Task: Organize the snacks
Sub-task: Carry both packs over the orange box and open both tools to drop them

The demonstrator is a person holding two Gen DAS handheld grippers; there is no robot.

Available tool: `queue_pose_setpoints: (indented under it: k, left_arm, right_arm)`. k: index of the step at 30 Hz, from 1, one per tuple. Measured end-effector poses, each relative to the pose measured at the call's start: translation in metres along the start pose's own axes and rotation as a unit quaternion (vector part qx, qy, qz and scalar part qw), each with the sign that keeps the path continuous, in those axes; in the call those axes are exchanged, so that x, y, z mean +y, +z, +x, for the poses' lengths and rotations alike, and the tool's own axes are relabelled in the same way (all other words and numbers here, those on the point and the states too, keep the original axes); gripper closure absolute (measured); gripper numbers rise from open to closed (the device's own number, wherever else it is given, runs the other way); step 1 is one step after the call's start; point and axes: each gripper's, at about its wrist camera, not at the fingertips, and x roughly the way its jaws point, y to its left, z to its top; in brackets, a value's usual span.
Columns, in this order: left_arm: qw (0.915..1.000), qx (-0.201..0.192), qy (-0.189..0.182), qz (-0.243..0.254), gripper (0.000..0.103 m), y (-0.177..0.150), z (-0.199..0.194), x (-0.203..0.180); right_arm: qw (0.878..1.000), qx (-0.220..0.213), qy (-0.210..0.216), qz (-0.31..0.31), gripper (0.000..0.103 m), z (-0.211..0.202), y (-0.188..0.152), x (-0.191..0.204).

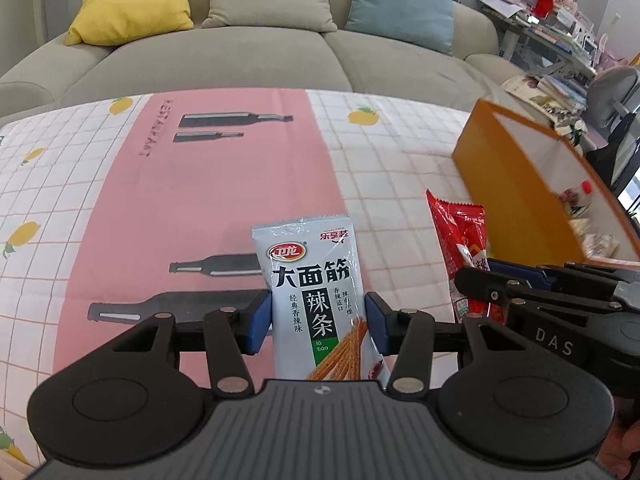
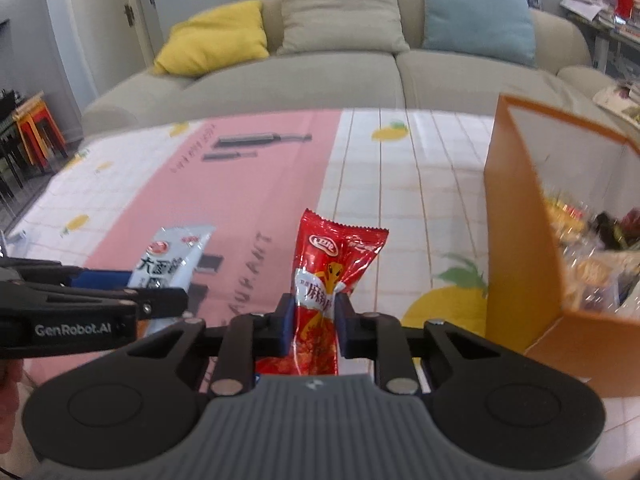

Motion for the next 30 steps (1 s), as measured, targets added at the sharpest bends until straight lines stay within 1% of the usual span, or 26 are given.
queue_pose_setpoints:
  k: [5,9,16,19,21,24,26,28,30]
  left_arm:
    - [0.9996,-0.011,-0.024,-0.004,0.047,0.02,-0.017,-0.016]
    - [0.9985,-0.022,-0.049,0.012,0.047,0.038,-0.026,-0.04]
    - [0.9925,-0.028,-0.11,0.045,0.047,0.078,-0.027,-0.096]
    - [0.9881,-0.024,-0.144,0.048,0.047,0.098,-0.021,-0.119]
    - [0.9857,-0.02,-0.158,0.055,0.047,0.111,-0.015,-0.135]
    - [0.9809,-0.007,-0.178,0.077,0.047,0.129,-0.001,-0.161]
    - [0.9756,0.009,-0.196,0.098,0.047,0.141,0.011,-0.183]
    - [0.9702,0.033,-0.21,0.117,0.047,0.147,0.026,-0.202]
    - [0.9645,0.055,-0.218,0.139,0.047,0.151,0.042,-0.22]
  right_arm:
    - [0.999,-0.031,0.006,0.004,0.084,-0.031,0.012,-0.012]
    - [0.999,-0.047,0.007,0.013,0.084,-0.054,0.023,-0.03]
    - [0.997,-0.075,-0.016,0.011,0.084,-0.095,0.05,-0.076]
    - [0.996,-0.085,-0.031,0.008,0.085,-0.11,0.062,-0.097]
    - [0.995,-0.09,-0.042,0.009,0.085,-0.12,0.071,-0.114]
    - [0.994,-0.089,-0.057,0.008,0.085,-0.131,0.084,-0.143]
    - [0.994,-0.08,-0.071,0.001,0.084,-0.133,0.092,-0.162]
    - [0.994,-0.063,-0.084,-0.002,0.084,-0.13,0.097,-0.183]
    - [0.996,-0.037,-0.085,0.01,0.084,-0.121,0.101,-0.206]
